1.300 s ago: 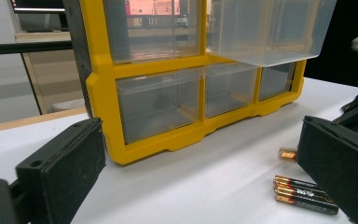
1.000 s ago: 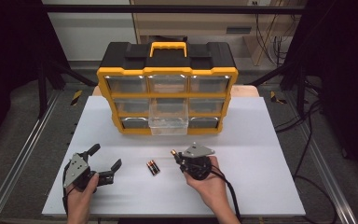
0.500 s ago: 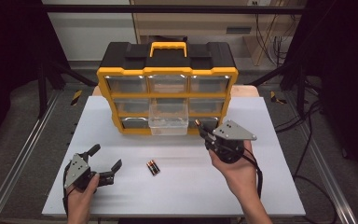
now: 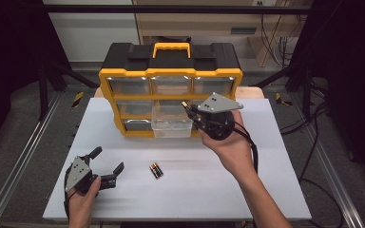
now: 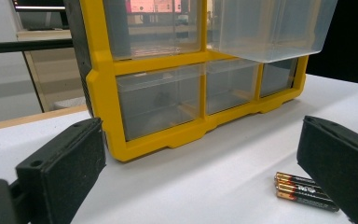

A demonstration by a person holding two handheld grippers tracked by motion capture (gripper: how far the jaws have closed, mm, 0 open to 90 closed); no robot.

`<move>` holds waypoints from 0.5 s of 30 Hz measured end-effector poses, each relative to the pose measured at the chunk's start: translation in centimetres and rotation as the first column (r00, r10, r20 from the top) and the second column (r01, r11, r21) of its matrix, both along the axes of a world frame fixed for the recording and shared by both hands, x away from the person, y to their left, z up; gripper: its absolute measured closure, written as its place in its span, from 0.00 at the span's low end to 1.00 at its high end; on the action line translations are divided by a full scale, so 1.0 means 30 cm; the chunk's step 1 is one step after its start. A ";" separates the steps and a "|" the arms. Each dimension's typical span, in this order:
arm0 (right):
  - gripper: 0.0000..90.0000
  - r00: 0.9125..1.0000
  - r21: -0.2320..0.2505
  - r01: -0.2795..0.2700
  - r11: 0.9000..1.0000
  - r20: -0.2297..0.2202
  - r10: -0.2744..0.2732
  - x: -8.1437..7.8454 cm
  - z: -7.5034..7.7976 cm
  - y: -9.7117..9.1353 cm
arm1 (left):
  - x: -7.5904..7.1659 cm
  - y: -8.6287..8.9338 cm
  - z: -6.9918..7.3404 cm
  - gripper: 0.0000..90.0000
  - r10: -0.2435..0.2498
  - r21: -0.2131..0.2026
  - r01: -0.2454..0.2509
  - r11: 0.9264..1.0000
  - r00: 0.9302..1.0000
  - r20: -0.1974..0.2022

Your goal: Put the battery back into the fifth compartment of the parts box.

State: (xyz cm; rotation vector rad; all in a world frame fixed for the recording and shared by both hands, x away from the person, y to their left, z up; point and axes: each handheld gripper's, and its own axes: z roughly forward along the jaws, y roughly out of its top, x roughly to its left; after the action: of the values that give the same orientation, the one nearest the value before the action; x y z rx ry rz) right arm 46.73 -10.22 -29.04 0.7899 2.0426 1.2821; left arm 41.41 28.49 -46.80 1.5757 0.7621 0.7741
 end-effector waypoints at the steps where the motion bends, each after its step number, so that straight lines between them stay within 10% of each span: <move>1: 0.85 1.000 -0.013 -0.012 1.000 -0.015 0.012 0.019 0.011 0.014 | 0.000 0.000 0.000 0.01 0.000 0.000 0.000 1.000 1.000 0.001; 15: 0.85 0.988 -0.018 -0.081 0.997 -0.132 0.078 0.131 0.014 0.097 | -0.001 0.000 0.002 0.01 0.000 0.004 0.000 1.000 1.000 0.002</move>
State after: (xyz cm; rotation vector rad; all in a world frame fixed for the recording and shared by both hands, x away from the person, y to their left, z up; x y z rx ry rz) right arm 50.64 -7.32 -28.62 0.8090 2.2091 1.2774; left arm 41.38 28.48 -46.75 1.5784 0.7596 0.7772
